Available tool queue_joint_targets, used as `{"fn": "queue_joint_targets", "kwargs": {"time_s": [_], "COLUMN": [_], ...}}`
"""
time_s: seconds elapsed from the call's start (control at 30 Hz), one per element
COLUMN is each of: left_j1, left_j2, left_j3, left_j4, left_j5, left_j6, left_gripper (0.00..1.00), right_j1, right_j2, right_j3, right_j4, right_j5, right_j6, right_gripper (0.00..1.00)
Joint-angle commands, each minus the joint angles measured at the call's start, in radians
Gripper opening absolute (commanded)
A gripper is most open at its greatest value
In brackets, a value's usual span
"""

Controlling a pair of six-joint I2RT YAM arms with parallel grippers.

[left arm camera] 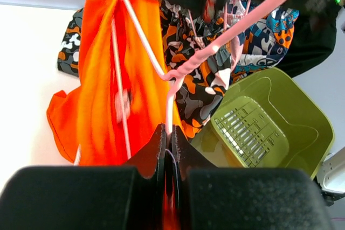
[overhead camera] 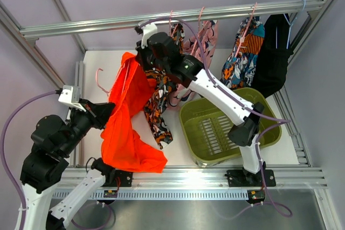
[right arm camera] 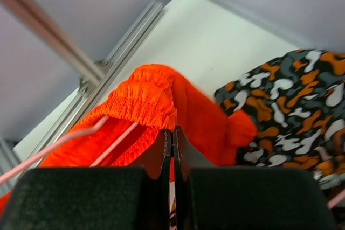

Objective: Remove the shorts from the hanger

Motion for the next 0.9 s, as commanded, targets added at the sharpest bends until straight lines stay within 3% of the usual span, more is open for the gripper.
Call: {"fn": "queue_joint_targets", "kwargs": {"time_s": [0.0,0.3,0.5,0.57,0.67,0.7,0.87], "left_j1": [-0.002,-0.003,-0.003,-0.003,-0.003,-0.002,-0.003], "left_j2": [-0.03,-0.034,-0.054,-0.059,-0.057,-0.056,0.004], "left_j3": [0.032,0.041,0.07,0.078,0.055,0.041,-0.009], "left_j4": [0.012,0.009,0.038,0.047,0.1,0.125,0.255], "left_j5": [0.045,0.099,0.027,-0.012,-0.13,-0.139,-0.208], "left_j6": [0.002,-0.003,-0.013,-0.02,-0.038,-0.047,-0.07], "left_gripper": [0.0,0.0,0.0,0.0,0.0,0.0,0.0], "right_j1": [-0.075,-0.101,-0.1,-0.101,-0.104,-0.103,-0.096], "right_j2": [0.033,0.12,0.085,0.022,-0.117,-0.145,-0.194], "right_j3": [0.095,0.144,0.028,-0.039,-0.252,-0.299,-0.334], "right_j4": [0.144,0.228,0.204,0.219,0.314,0.36,0.31], "right_j5": [0.131,0.168,0.114,0.033,-0.365,-0.424,-0.513], "right_j6": [-0.073,-0.133,-0.126,-0.132,-0.227,-0.248,-0.297], "right_gripper": [0.0,0.0,0.0,0.0,0.0,0.0,0.0]}}
